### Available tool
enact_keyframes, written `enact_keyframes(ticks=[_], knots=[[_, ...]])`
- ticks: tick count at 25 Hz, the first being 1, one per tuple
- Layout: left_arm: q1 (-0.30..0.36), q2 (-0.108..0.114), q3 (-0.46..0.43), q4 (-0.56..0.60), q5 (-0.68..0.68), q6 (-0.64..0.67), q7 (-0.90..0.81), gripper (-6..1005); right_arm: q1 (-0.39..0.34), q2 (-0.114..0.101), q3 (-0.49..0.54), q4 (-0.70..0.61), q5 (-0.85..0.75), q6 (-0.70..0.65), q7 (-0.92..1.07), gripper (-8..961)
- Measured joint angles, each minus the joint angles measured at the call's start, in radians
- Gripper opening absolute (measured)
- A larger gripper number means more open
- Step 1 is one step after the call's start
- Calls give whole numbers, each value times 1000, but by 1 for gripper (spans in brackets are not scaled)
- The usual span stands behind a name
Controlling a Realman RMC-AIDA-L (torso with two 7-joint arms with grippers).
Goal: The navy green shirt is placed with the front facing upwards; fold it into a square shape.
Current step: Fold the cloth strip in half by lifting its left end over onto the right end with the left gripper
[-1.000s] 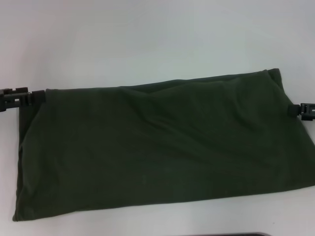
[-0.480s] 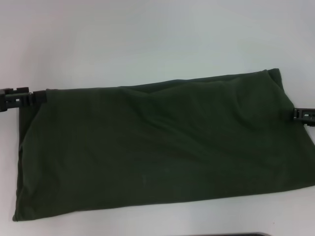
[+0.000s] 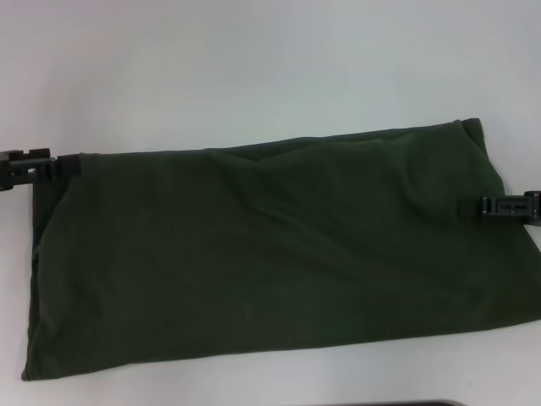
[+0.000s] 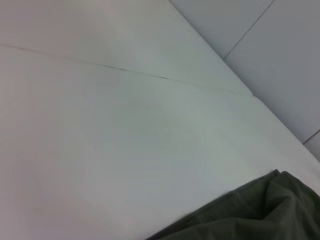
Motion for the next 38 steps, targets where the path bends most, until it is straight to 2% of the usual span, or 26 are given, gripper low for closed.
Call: enact_keyframes(ticks=[7,21,28,34,38], knots=[[-3,0,0,0,1,-2,1,905,3,3,-7,9,6,-12,0,869],[-4,-1,0,0,0,-11,1,905,-38,-38,115,-16,8,-5,-9,857],[-4,-2,0,0,0,-12,1,905,-44,-40,179,-63,21,-77,-19,851],[-4,-3,0,0,-3,-12,4,904,-33,-43,182,-61,72,-151,-31,846],[-4,-3,0,0,-4,-12,5,904,-17,-31,159,-53,70,-153,-33,842]])
